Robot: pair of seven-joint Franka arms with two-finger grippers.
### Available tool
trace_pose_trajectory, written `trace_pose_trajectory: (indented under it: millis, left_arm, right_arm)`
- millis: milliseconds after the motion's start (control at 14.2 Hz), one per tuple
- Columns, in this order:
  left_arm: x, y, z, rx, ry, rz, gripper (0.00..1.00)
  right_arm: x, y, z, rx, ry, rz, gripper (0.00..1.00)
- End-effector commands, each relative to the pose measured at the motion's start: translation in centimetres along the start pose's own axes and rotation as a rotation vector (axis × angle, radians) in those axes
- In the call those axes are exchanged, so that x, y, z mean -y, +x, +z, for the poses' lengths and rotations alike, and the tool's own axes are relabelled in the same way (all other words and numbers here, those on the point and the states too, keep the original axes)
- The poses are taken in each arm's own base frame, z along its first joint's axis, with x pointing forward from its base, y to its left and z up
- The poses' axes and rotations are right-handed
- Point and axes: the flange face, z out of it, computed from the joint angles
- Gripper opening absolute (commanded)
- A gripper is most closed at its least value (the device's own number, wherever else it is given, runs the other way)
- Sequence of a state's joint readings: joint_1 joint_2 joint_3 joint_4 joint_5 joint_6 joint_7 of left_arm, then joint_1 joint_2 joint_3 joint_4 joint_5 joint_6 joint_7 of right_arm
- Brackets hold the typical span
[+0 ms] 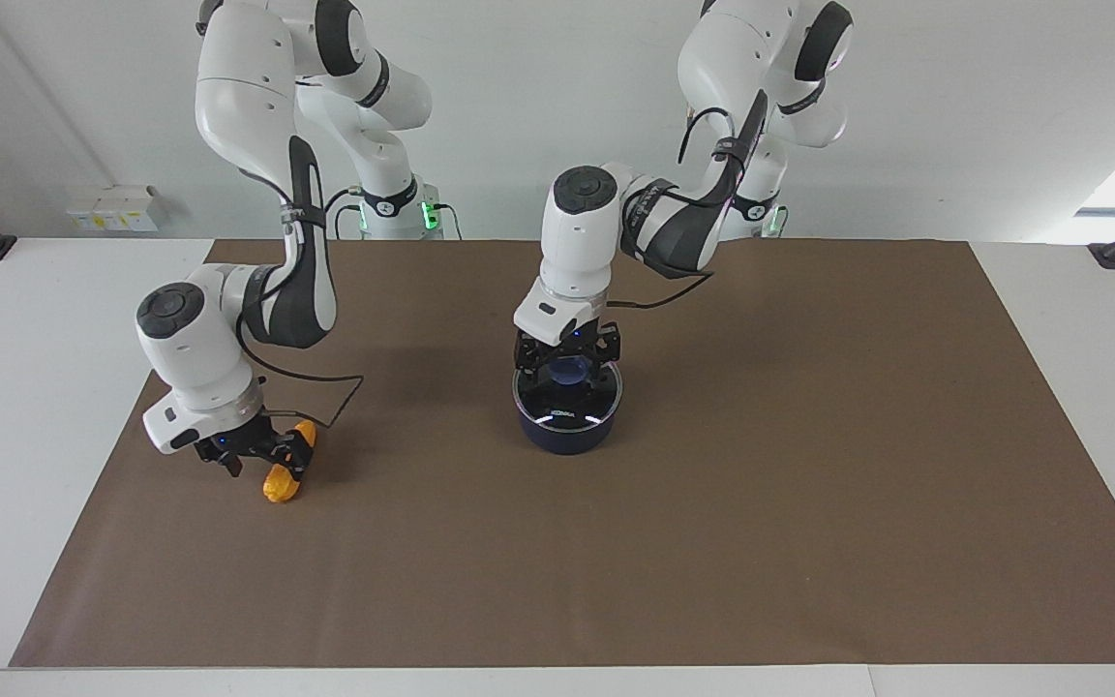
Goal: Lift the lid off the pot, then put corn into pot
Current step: 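Grasp the lid knob with the left gripper while the right gripper grasps the corn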
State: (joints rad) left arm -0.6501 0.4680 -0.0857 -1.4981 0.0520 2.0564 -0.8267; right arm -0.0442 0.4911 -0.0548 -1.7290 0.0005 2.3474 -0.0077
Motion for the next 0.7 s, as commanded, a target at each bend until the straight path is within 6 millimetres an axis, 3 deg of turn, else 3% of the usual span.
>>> trace_pose_trajectory:
  millis: [0,351,491,561,632]
  left_arm:
    - [0.1,0.3,-0.3,0.014,0.042,-0.014,1.0]
    - [0.2,0.2,-0.4,0.016,0.049,-0.012,1.0]
    - [0.1,0.1,-0.4,0.016,0.048,-0.009,0.95]
    - [0.0,0.0,-0.5,0.015,0.047,-0.008,0.92]
    - [-0.1,-0.1,-0.5,0.016,0.048,-0.008,0.9]
  right_arm:
    - [0.9,0.3,1.5,-0.043,0.01,0.025,1.0]
    - [1.0,-0.9,2.1,-0.011,0.011,0.014,1.0]
    - [0.9,-1.1,2.2,-0.003,0.01,-0.007,1.0]
    - [0.9,-1.1,2.1,0.001,0.01,-0.025,0.94]
    - [0.9,-1.2,2.1,0.007,0.01,-0.032,0.78]
